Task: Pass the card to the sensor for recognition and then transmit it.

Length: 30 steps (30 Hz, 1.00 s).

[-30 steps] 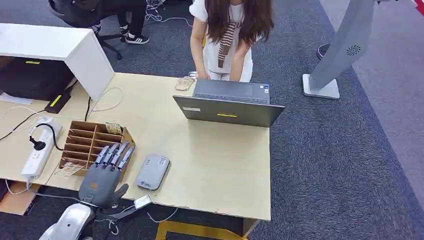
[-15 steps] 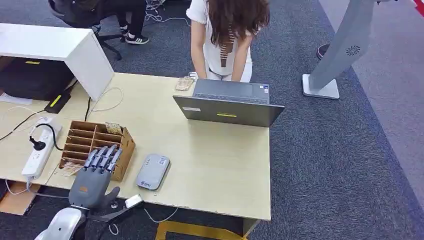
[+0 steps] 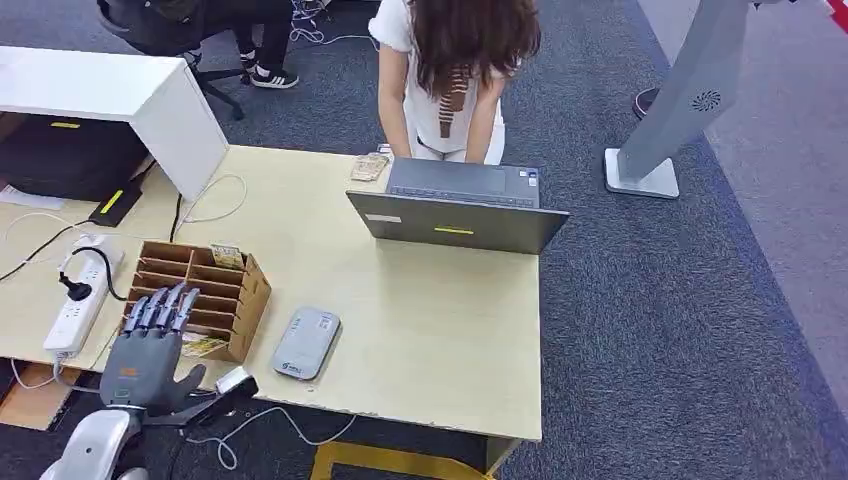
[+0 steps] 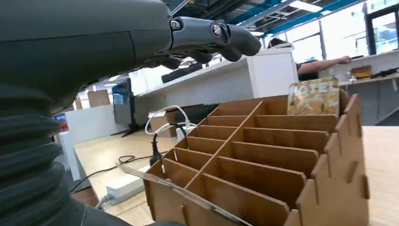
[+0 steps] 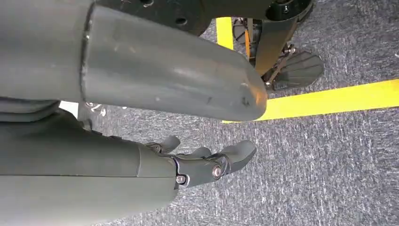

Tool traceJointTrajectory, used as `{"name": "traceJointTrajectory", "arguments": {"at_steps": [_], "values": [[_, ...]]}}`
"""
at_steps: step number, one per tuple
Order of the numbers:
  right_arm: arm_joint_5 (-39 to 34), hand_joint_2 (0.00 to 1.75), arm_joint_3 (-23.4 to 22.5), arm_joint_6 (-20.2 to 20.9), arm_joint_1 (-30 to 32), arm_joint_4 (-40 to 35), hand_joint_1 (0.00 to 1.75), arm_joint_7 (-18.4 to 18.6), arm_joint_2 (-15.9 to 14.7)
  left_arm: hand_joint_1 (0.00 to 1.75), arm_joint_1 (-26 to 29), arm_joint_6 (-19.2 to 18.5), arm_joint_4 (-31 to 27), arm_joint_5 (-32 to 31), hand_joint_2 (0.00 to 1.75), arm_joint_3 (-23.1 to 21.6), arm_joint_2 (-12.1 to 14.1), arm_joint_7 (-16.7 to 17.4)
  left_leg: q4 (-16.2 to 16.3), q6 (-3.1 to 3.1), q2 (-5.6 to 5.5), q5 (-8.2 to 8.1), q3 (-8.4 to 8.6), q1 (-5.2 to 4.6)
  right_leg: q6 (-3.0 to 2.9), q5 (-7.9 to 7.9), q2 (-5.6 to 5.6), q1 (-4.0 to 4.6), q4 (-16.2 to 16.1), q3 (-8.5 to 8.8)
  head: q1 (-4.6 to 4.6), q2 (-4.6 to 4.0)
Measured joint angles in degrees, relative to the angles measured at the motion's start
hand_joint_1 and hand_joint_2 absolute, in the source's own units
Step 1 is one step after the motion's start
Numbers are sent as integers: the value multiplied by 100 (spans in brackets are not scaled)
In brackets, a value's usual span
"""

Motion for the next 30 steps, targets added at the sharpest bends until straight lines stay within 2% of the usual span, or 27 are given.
{"name": "traceJointTrajectory", "arguments": {"at_steps": [11, 30], "values": [[85, 0, 0, 17, -11, 0, 0, 2, 0, 0, -152, 35, 418, -70, 175, 162, -140, -158, 0, 0, 0, 0, 0, 0, 0, 0, 0, 0, 0, 0, 0, 2], [98, 0, 0, 83, -17, 0, 0, 2, 4, 0, -327, 37, 562, -206, 175, 160, -313, -221, 0, 0, 0, 0, 0, 0, 0, 0, 0, 0, 0, -1, 0, 2]]}}
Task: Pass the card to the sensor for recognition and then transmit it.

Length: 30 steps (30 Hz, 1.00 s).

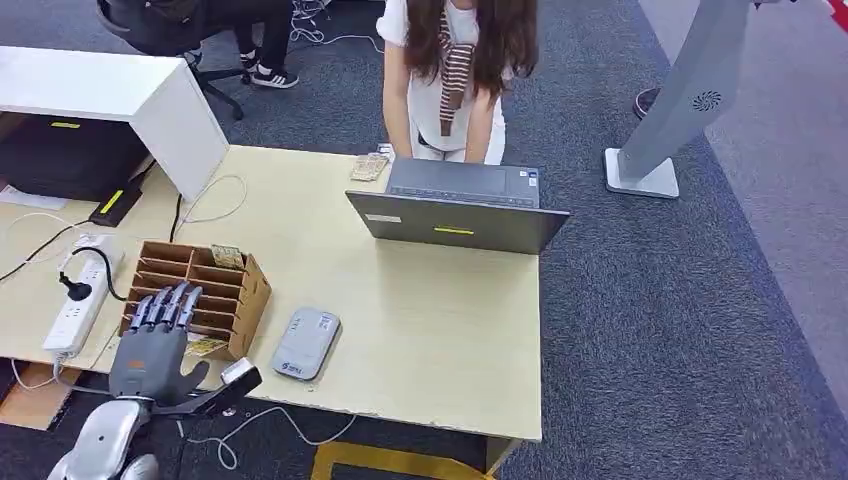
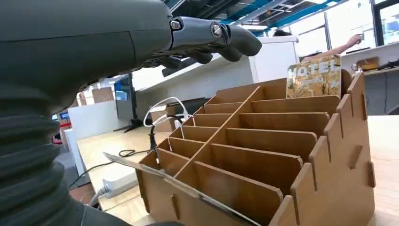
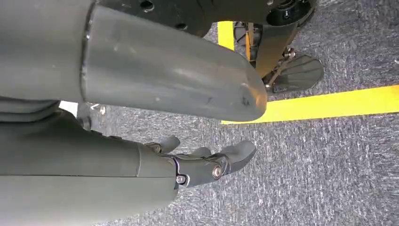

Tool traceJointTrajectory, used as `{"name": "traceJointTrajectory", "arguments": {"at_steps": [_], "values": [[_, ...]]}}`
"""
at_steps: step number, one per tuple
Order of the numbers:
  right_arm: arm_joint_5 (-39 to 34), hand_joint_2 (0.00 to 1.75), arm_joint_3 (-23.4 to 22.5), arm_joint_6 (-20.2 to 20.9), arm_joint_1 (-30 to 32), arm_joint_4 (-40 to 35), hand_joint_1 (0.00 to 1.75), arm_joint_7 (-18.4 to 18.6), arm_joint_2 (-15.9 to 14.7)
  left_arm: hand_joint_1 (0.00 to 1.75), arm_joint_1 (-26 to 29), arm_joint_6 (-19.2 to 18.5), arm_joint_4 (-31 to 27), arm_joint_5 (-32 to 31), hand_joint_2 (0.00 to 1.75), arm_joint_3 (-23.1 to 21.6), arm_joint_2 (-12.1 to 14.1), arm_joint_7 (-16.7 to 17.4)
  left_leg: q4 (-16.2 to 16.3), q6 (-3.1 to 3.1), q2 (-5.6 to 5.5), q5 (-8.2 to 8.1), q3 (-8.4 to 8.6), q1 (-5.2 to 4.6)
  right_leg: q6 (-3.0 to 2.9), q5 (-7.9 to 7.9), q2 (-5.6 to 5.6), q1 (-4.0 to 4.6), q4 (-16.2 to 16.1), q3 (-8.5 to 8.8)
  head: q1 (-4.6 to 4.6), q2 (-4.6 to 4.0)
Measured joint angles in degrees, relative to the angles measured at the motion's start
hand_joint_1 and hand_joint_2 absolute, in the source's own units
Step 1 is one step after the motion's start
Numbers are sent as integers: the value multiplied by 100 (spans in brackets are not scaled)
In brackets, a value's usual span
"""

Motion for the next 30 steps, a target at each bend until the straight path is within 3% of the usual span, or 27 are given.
{"name": "traceJointTrajectory", "arguments": {"at_steps": [15, 22, 30], "values": [[87, 0, 0, 2, -4, 0, 0, -2, 2, 0, -80, -11, 61, -11, 175, 0, -41, 2, 0, 0, 0, 0, 0, 0, 0, 0, 0, 0, 0, 0, 0, 0], [105, 0, -4, 9, -6, 0, 0, -13, 2, 0, -95, -302, 129, 74, 175, 0, -41, 81, 0, 0, 0, 0, 0, 0, 0, 0, 0, 0, 0, 0, 0, 0], [157, 0, -39, 9, -8, 0, 0, -17, 2, 0, -111, -378, 212, 103, 175, 0, -41, 111, 0, 0, 0, 0, 0, 0, 0, 0, 0, 0, 0, -1, 0, 0]]}}
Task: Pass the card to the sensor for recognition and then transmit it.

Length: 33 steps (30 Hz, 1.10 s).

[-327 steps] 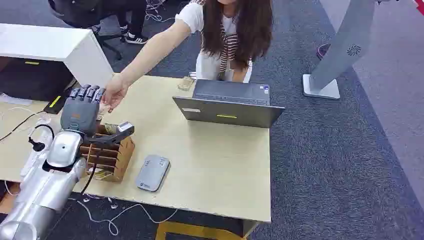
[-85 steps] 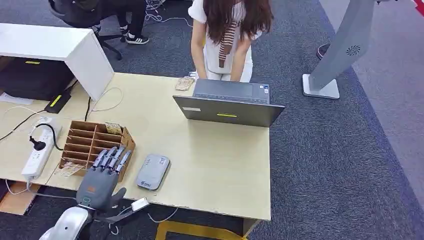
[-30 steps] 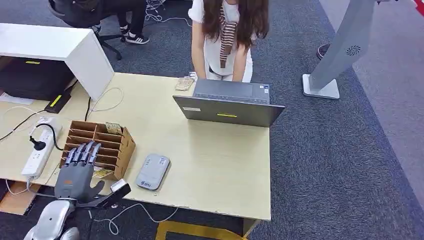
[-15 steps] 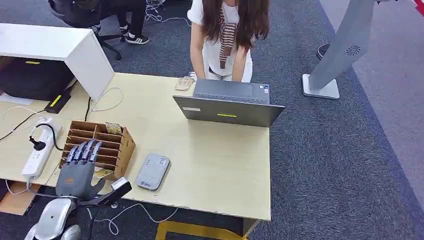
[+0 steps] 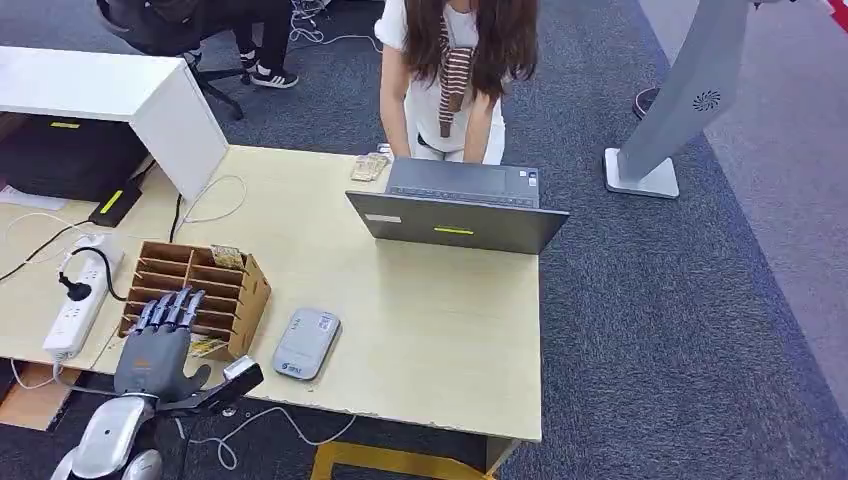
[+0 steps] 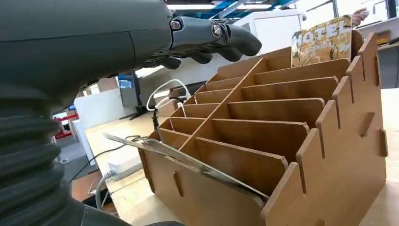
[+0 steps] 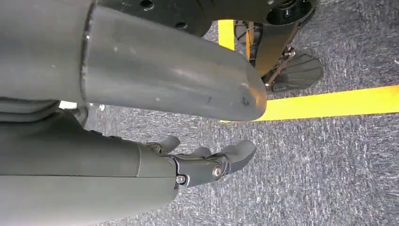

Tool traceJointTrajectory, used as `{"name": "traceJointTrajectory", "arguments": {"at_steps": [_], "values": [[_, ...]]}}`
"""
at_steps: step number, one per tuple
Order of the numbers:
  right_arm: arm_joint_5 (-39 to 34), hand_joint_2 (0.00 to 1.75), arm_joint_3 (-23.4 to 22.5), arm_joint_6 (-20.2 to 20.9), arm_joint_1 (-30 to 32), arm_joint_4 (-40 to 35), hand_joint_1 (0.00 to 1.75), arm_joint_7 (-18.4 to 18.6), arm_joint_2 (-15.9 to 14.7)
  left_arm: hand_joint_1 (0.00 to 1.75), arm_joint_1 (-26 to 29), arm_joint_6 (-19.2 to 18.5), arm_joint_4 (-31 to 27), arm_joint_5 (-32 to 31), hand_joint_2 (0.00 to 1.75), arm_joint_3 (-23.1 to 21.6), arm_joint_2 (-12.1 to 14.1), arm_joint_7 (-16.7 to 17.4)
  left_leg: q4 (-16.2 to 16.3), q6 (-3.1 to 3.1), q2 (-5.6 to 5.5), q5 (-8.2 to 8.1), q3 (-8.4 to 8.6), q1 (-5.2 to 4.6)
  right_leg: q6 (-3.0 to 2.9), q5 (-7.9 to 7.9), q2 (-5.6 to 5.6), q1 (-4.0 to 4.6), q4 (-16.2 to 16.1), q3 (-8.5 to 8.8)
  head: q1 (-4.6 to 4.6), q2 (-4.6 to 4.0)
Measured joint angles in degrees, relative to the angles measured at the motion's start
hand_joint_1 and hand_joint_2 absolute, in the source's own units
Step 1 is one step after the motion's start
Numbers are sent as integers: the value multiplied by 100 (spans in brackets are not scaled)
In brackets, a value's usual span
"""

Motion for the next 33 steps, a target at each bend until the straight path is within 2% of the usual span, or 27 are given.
{"name": "traceJointTrajectory", "arguments": {"at_steps": [5, 6, 15, 33], "values": [[24, 0, -9, 0, -3, 0, 0, 0, 0, 0, -20, -28, 33, 2, 175, 0, 0, 2, 0, 0, 0, 0, 0, 0, 0, 0, 0, 0, 0, 0, 0, 0], [26, 0, -11, 0, -3, 0, 0, 0, 0, 175, -26, -33, 37, 0, 175, 0, 0, 2, 0, 0, 0, 0, 0, 0, 0, 0, 0, 0, 0, 0, 0, 0], [50, 0, -55, 2, -7, 0, 0, -2, 0, 175, -25, 254, 46, 68, 175, 0, 0, -188, 0, 0, 0, 0, 0, 0, 0, 0, 0, 0, 0, 0, 0, 0], [125, 0, -66, 26, -12, 0, 0, -7, 0, 175, -24, 417, 48, 57, 175, -2, 0, -313, 0, 0, 0, 0, 0, 0, 0, 0, 0, 0, 0, 0, 0, 0]]}}
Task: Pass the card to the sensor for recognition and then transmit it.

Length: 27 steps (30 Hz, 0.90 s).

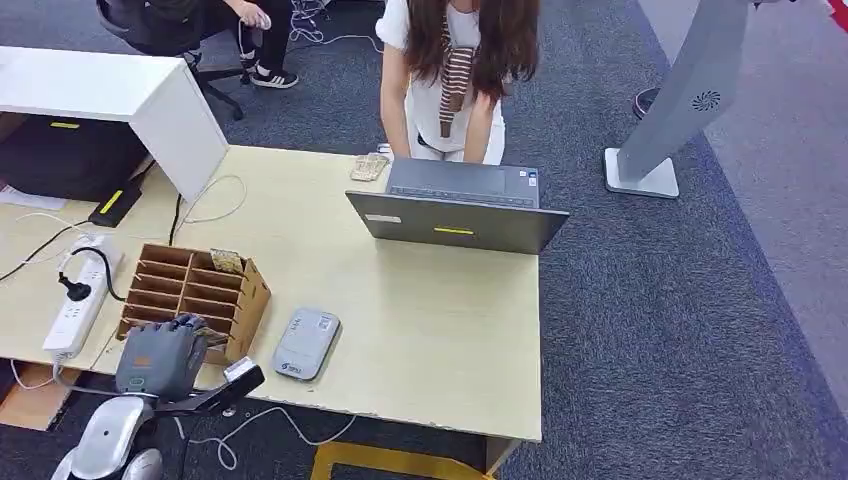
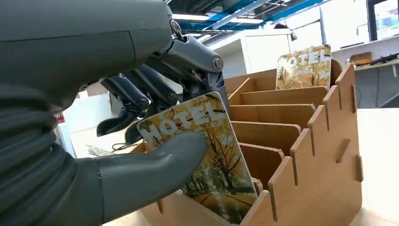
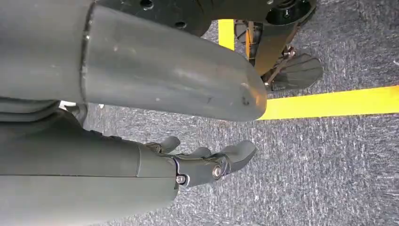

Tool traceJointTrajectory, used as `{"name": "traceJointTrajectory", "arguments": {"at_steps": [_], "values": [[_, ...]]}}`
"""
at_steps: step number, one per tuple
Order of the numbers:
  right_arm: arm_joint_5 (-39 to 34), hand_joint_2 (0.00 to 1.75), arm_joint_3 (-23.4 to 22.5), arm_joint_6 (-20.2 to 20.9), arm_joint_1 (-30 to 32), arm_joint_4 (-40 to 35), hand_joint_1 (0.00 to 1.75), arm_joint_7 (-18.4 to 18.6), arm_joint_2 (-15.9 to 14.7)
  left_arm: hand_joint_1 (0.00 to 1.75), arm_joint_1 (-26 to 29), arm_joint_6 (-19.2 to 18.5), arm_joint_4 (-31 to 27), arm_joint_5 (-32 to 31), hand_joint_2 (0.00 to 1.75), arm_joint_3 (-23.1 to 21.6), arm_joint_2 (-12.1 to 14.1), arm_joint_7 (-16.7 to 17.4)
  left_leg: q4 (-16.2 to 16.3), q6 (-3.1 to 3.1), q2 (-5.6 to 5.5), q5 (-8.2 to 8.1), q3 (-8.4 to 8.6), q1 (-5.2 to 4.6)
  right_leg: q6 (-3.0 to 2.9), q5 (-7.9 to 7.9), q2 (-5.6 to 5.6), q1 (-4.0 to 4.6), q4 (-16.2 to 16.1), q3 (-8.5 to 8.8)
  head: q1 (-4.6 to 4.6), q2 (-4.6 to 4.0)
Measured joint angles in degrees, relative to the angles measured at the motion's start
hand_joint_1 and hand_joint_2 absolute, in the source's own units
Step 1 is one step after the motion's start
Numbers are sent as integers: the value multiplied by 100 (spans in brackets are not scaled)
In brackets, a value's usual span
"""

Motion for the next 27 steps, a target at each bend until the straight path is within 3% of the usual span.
{"name": "traceJointTrajectory", "arguments": {"at_steps": [6, 14, 19, 27], "values": [[7, 0, -2, 7, 0, 2, 0, 0, 0, 175, 1, 46, 0, -2, 175, 0, 0, -17, 0, 0, 0, 0, 0, 0, 0, 0, 0, 0, 0, 0, 0, -2], [17, 0, -31, -2, 2, 2, 0, -42, 0, 175, 113, 481, -171, -42, 175, 0, 4, -164, 0, 0, 0, 0, 0, 0, 0, 0, 0, 0, 0, 0, 0, 0], [-11, 0, -103, -35, 4, 2, 0, -81, 0, 175, 279, 472, -871, -131, 175, -6, 83, -221, 0, 0, 0, 0, 0, 0, 0, 0, 0, 0, 0, 0, 2, 0], [-120, 0, -291, -46, 20, 0, 0, -105, 17, 175, 536, 341, -2088, -356, 175, -429, 367, -214, 0, 0, 0, 0, 0, 0, 0, 0, 0, 0, 0, 0, 0, 0]]}}
